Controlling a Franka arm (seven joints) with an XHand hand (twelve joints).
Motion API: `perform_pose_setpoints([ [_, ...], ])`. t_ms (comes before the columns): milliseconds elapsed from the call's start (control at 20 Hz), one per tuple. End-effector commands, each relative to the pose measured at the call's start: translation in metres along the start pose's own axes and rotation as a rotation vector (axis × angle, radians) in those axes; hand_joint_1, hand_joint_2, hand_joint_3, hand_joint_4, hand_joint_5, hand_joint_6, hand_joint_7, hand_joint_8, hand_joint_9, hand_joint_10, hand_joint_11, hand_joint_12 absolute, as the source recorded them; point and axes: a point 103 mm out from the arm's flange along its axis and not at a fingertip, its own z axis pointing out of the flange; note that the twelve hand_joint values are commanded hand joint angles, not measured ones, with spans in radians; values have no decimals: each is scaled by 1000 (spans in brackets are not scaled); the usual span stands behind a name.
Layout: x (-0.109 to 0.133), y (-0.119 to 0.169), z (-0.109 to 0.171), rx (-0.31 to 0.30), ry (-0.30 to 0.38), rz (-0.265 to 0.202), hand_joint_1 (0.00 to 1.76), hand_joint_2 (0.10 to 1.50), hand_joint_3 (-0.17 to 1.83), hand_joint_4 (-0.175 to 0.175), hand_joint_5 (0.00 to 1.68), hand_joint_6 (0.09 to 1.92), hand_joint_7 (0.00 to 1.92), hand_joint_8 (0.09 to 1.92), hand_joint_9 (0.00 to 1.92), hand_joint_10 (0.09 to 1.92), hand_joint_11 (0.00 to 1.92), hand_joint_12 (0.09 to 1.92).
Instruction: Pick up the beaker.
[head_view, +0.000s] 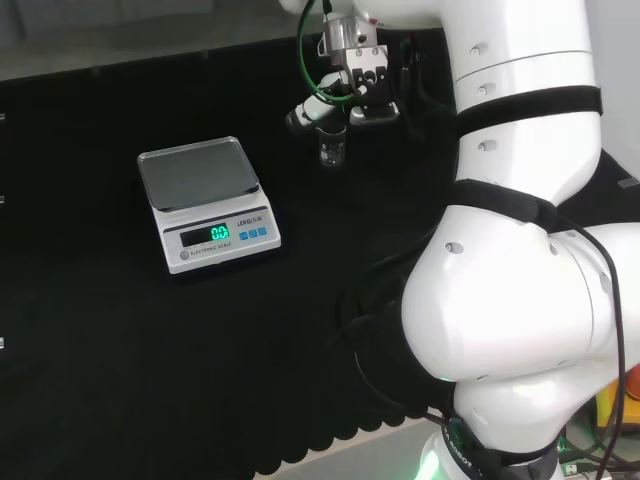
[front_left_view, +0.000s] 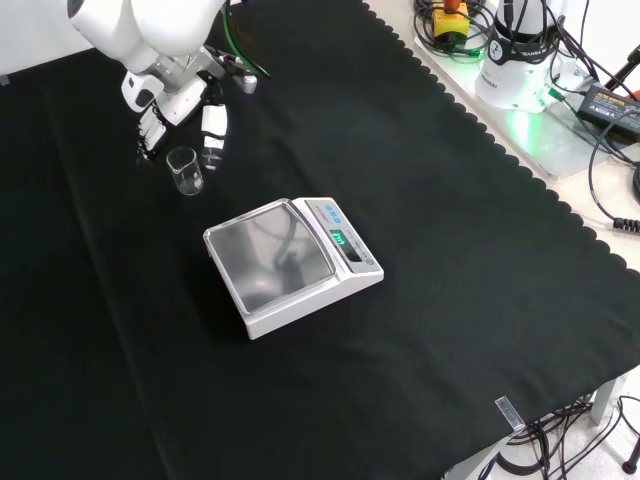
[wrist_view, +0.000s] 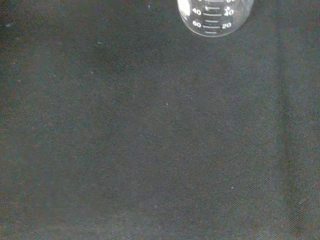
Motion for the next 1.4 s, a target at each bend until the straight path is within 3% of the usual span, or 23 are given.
perform_pose_setpoints([
  [50, -14, 10, 10, 31, 2, 15, 215, 930, 83, -164, 102, 87, 0, 302, 0, 523, 55, 1467],
  [650, -32, 19, 20, 77, -12, 37, 437, 924, 72, -164, 116, 87, 0, 319, 0, 527, 56, 1466],
  [750, -33, 19, 22, 60, -21, 46, 476, 939, 78, -161, 124, 87, 0, 363, 0, 562, 72, 1461],
  [850, -35, 18, 22, 22, -37, 53, 513, 951, 86, -152, 149, 87, 4, 502, 9, 712, 147, 1443],
  [1000, -33, 18, 23, -15, -54, 61, 566, 953, 98, -145, 232, 87, 131, 704, 244, 837, 369, 1359],
  [1200, -27, 22, 26, -28, -79, 72, 639, 931, 130, -147, 358, 87, 408, 733, 627, 715, 565, 1273],
  [1400, -21, 24, 25, -107, -99, 98, 724, 894, 215, -155, 538, 87, 632, 690, 926, 568, 802, 1145],
])
